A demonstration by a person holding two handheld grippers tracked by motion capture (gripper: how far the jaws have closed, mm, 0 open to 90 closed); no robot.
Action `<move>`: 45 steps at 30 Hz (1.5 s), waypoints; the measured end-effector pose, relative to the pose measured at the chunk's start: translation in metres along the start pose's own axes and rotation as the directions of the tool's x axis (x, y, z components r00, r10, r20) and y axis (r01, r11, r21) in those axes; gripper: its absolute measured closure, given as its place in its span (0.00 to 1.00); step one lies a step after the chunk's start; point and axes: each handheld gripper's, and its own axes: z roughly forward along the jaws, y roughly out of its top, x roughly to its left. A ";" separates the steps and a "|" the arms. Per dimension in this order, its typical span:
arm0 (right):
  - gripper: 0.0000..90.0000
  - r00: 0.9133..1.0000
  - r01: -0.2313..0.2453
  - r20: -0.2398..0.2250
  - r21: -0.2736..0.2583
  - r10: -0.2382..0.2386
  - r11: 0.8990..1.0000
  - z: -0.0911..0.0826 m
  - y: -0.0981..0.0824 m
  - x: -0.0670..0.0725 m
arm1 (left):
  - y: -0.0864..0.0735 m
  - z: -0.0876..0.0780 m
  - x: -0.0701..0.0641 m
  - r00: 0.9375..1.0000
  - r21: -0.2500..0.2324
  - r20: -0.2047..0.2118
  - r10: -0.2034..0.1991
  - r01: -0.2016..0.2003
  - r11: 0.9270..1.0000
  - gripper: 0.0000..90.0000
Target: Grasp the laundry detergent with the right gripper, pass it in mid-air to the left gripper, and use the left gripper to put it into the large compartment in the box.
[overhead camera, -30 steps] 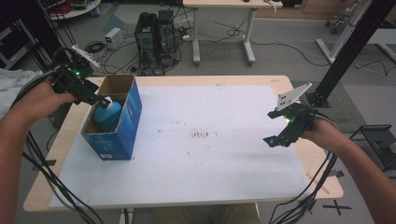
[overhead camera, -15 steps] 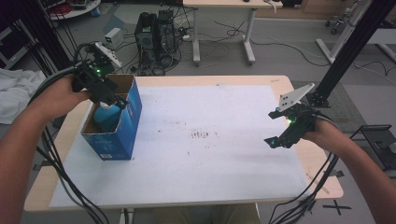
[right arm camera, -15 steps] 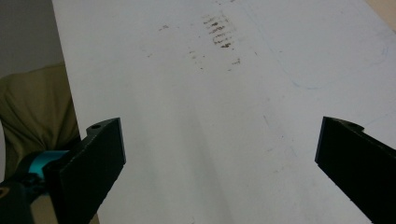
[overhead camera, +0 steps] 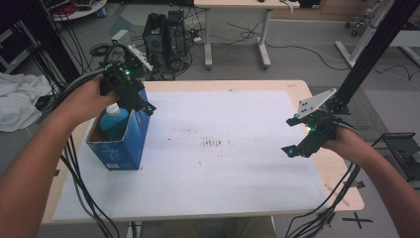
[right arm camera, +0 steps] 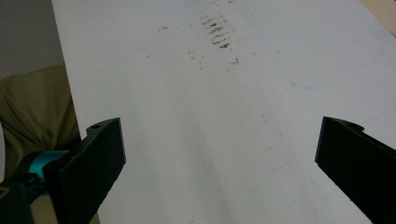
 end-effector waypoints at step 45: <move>0.01 1.000 -0.013 -0.024 0.038 0.014 0.999 0.013 0.029 -0.025 | 0.075 0.086 -0.024 0.979 -0.009 0.131 0.157 -0.158 0.987 0.17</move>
